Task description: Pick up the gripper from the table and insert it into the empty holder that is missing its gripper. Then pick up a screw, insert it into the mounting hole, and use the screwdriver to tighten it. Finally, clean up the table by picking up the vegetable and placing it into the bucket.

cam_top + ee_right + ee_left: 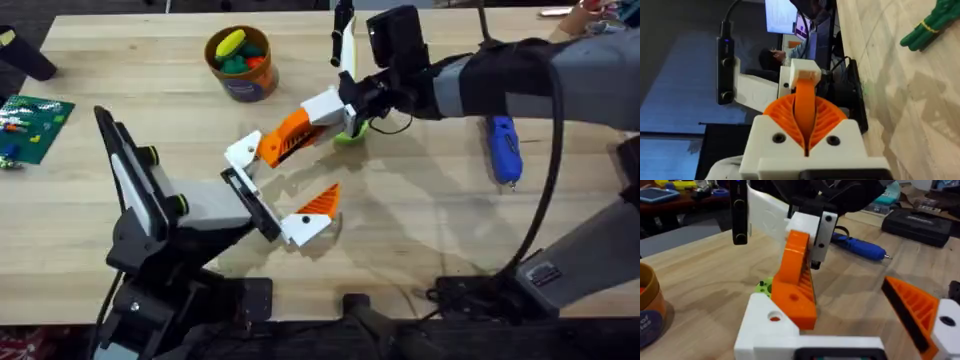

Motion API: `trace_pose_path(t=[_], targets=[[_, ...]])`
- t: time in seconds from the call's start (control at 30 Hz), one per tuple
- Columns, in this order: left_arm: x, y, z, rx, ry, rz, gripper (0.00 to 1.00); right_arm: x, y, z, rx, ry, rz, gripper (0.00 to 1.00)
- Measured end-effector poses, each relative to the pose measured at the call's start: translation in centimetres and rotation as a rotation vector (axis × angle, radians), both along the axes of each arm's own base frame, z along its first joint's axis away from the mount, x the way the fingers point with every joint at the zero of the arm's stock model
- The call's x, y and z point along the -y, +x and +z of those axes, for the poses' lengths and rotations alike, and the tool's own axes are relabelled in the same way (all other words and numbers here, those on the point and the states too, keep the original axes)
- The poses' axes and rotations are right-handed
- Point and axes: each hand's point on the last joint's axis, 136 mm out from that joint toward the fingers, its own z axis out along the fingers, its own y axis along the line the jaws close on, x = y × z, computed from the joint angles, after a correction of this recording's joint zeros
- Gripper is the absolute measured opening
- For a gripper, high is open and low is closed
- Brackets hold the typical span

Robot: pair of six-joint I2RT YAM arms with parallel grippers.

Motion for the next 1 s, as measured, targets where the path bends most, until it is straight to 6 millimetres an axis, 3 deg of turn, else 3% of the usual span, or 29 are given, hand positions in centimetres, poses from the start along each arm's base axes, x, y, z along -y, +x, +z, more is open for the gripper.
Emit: trace_pose_path(t=[1.0], targets=[[-1.0, 1.0, -0.1, -0.012, -0.004, 0.076, 0.990, -1.7, -0.1, -0.2, 0.082, -0.037, -0.049, 0.023]])
